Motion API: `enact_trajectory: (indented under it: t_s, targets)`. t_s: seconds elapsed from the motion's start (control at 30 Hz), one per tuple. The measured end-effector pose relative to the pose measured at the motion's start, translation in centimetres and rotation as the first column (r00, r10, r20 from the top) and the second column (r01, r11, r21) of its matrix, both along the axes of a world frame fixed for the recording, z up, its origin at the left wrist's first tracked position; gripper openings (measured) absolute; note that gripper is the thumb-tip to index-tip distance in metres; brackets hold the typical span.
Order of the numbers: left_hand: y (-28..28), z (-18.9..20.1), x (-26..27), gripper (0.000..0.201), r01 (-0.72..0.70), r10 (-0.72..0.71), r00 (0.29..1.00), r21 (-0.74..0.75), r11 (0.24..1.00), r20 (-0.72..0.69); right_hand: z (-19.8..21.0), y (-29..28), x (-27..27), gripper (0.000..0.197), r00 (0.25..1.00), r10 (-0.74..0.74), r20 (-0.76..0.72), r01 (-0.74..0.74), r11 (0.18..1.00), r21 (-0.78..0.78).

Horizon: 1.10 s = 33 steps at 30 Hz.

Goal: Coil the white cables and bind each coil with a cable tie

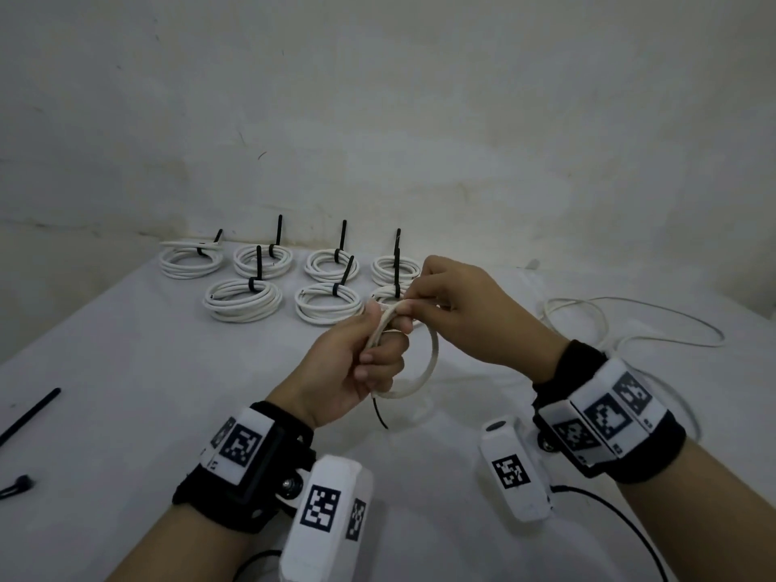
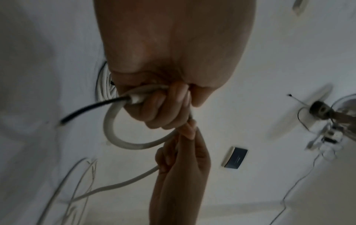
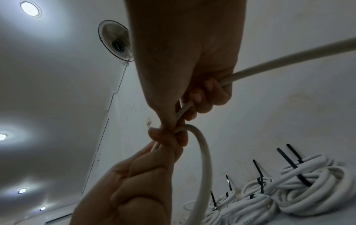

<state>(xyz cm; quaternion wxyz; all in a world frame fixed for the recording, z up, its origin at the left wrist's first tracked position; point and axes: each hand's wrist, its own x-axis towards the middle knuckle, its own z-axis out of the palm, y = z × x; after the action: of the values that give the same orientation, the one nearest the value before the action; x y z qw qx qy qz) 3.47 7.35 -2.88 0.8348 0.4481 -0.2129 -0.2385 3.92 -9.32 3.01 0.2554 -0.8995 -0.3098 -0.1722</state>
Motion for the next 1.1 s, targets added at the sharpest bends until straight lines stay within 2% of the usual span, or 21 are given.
enact_trajectory:
  t_s: [0.1,0.2,0.3,0.37,0.5,0.53,0.63,0.7,0.77,0.87,0.97,1.03,1.1]
  targets:
    - [0.1,0.0,0.0,0.03,0.003,-0.003,1.0,-0.027,1.0,-0.007,0.0,0.0,0.1,0.017,0.999,0.009,-0.037,-0.008,1.0,0.022]
    - [0.4,-0.1,0.2,0.024,0.012,-0.017,0.999,-0.159,0.987,-0.028,0.0,-0.8,0.1,0.017,0.996,0.012,-0.093,-0.006,0.997,0.073]
    - [1.5,0.1,0.9,0.02,0.101,-0.115,0.993,-0.378,0.92,-0.015,-0.6,-3.6,0.7,0.014,0.986,-0.032,-0.163,0.054,0.99,0.134]
    - [2.3,0.3,1.6,0.018,0.132,-0.152,0.988,-0.504,0.853,0.001,-1.3,-5.7,1.1,0.01,0.984,-0.096,-0.15,0.115,0.986,0.122]
    - [3.4,-0.1,2.8,0.046,0.109,-0.15,0.989,-0.663,0.74,-0.005,-2.9,-8.1,1.2,0.02,0.983,-0.166,-0.075,0.16,0.984,-0.083]
    - [3.7,-0.2,3.0,0.049,0.092,-0.133,0.991,-0.688,0.719,-0.006,-3.1,-8.2,1.1,0.026,0.984,-0.169,-0.057,0.16,0.976,-0.147]
    - [4.4,-0.2,3.4,0.041,0.019,-0.039,0.999,-0.725,0.689,-0.012,-3.2,-7.8,0.5,0.04,0.991,-0.137,-0.009,0.128,0.941,-0.313]
    - [4.3,0.2,3.1,0.036,-0.093,0.064,0.996,-0.71,0.698,-0.068,-3.1,-7.3,0.1,0.051,0.988,-0.049,0.143,0.113,0.871,-0.479]
    - [3.7,0.6,2.5,0.034,-0.268,0.236,0.962,-0.619,0.738,-0.135,-3.1,-6.3,-0.3,0.064,0.95,0.09,0.299,0.107,0.805,-0.583]
    - [2.5,1.0,1.8,0.03,-0.376,0.366,0.923,-0.483,0.79,-0.119,-2.6,-3.8,-1.9,0.058,0.891,0.276,0.361,0.001,0.792,-0.611]
    - [1.4,0.8,1.2,0.03,-0.359,0.358,0.931,-0.363,0.86,-0.071,-1.4,-1.0,-3.7,0.039,0.879,0.348,0.326,-0.124,0.827,-0.548]
    - [0.7,0.7,0.7,0.027,-0.307,0.31,0.95,-0.279,0.91,-0.034,-0.2,0.1,-4.2,0.027,0.904,0.335,0.266,-0.212,0.891,-0.402]
    - [0.2,0.6,0.0,0.025,-0.26,0.268,0.963,-0.198,0.945,0.012,0.9,0.7,-4.1,0.023,0.928,0.291,0.232,-0.231,0.939,-0.256]
